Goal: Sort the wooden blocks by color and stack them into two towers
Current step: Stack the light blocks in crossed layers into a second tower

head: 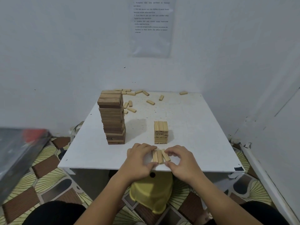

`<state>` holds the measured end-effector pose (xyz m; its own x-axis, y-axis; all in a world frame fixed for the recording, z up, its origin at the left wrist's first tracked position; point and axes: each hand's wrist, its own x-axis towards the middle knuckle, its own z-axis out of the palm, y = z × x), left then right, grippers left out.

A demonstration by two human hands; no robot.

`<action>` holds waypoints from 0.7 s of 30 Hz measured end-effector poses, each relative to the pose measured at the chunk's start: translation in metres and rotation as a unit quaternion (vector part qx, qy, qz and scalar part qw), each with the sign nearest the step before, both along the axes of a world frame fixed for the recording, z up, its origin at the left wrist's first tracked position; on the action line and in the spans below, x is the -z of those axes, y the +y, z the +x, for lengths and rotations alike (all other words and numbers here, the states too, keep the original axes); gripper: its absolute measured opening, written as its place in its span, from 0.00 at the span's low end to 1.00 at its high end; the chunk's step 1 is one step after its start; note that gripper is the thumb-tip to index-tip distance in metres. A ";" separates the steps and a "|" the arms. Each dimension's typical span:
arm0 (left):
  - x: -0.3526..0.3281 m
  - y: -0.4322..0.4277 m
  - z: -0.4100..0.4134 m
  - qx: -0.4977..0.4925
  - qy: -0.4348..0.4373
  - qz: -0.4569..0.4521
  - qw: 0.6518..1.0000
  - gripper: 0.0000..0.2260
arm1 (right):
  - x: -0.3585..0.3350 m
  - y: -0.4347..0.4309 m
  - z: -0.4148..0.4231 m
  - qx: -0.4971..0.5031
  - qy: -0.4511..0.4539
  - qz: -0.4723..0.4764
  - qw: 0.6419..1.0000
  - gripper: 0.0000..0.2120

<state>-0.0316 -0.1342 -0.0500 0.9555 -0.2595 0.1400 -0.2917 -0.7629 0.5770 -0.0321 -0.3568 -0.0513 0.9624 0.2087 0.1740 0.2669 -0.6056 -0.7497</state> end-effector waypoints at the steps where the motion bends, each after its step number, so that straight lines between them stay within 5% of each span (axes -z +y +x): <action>1: 0.000 0.001 0.000 0.001 0.003 -0.007 1.000 0.27 | 0.000 0.000 0.000 -0.002 -0.008 0.001 1.000 0.16; 21: 0.004 0.007 -0.002 0.025 -0.001 -0.019 1.000 0.24 | -0.003 0.002 -0.003 0.023 0.003 0.005 1.000 0.08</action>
